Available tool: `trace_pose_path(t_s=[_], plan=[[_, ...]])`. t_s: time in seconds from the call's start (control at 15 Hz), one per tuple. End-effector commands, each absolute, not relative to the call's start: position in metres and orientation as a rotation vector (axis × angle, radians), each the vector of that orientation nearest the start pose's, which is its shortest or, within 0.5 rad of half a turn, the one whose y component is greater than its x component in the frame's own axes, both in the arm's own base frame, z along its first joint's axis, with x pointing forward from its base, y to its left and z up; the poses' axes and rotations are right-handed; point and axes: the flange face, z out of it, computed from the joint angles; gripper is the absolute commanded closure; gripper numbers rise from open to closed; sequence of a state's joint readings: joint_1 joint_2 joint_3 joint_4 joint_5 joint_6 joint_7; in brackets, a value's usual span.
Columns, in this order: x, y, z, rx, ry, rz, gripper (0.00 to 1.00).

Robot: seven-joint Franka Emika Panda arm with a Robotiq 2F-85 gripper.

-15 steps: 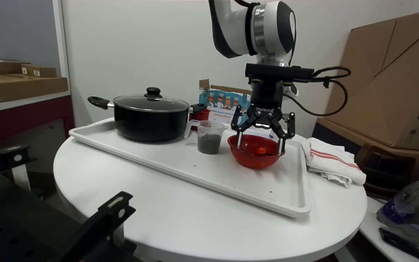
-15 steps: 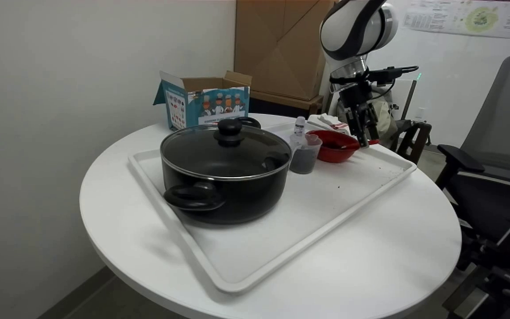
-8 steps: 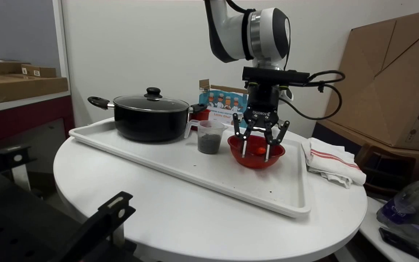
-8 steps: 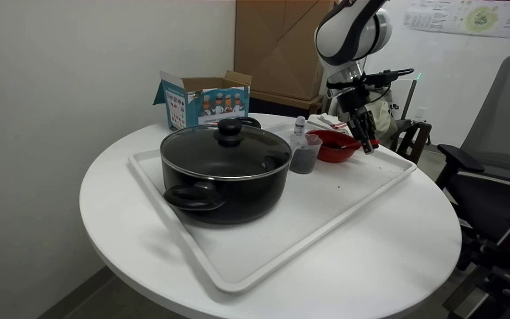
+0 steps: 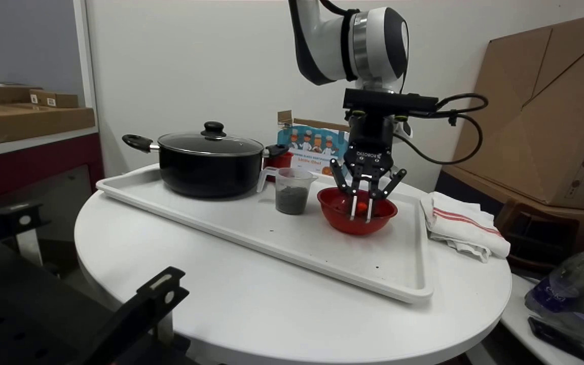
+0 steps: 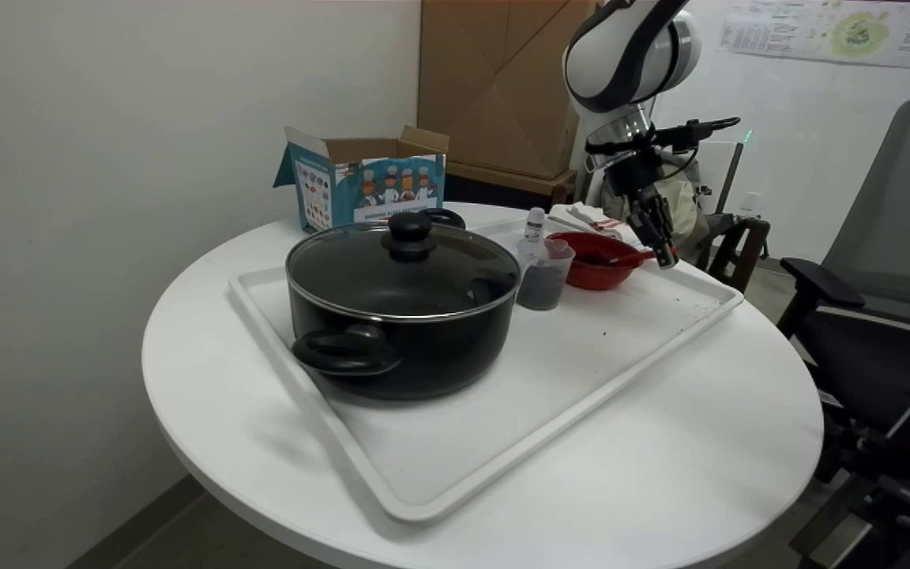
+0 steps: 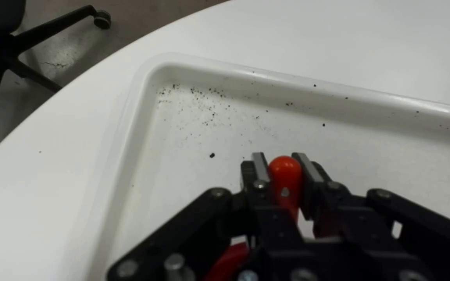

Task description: Take a spoonful of the contents of the red bowl and put it in the jug

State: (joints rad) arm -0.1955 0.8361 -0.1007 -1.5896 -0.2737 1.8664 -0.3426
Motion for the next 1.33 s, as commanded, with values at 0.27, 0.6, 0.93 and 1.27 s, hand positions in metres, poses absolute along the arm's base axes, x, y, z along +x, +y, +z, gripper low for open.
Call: trace_pose_path(t_s=[0.27, 0.6, 0.93, 1.27], plan=[[0.595, -0.206, 0.139, -3.079, -0.508, 1.125, 0.91], [0.589, -0.205, 0.144, -3.039, -0.694, 1.281, 0.91], [0.595, -0.203, 0.155, -3.126, -0.897, 1.519, 0.91], [0.61, -0.186, 0.164, -3.234, -1.145, 1.624, 0.91]])
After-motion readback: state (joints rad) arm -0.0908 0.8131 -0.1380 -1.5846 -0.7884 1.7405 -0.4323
